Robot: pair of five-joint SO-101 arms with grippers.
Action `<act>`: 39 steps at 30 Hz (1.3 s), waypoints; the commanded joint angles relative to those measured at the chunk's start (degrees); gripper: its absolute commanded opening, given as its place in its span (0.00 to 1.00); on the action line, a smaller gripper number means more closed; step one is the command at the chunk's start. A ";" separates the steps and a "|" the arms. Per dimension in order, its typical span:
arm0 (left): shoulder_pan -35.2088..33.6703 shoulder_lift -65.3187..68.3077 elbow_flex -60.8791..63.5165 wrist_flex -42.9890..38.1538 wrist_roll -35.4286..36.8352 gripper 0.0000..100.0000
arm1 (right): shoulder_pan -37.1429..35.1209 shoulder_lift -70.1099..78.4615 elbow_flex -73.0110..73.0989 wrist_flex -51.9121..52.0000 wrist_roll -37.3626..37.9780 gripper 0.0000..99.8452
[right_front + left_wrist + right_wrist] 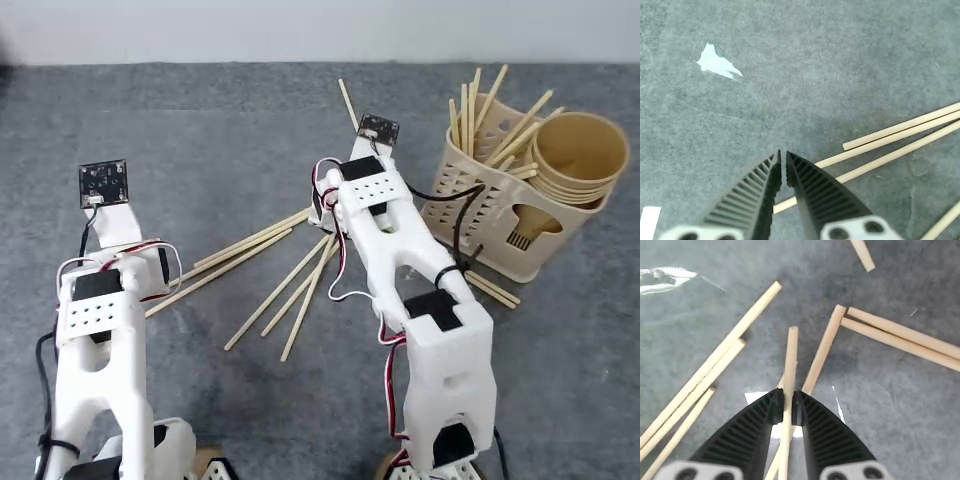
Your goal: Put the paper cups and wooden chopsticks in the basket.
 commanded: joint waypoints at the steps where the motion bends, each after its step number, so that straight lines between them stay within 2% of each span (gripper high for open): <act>1: -0.44 -2.37 -0.31 -1.05 0.62 0.02 | 1.36 -0.75 -3.08 1.71 -0.62 0.01; 7: -0.44 -2.37 -0.31 -1.05 0.62 0.02 | 2.51 -0.75 -2.99 4.79 -0.26 0.08; 18: -0.44 -2.37 -0.31 -1.05 0.62 0.02 | 2.33 1.98 -3.60 0.92 1.32 0.08; 30: -0.44 -2.37 -0.31 -1.05 0.62 0.02 | 2.59 6.20 -6.07 2.77 3.16 0.09; 35: -0.53 -2.37 -0.31 -1.05 0.62 0.02 | 2.42 6.11 -6.15 3.91 4.13 0.15; 39: -0.53 -2.37 -0.31 -1.05 0.62 0.02 | 2.33 6.11 -6.15 3.91 4.22 0.15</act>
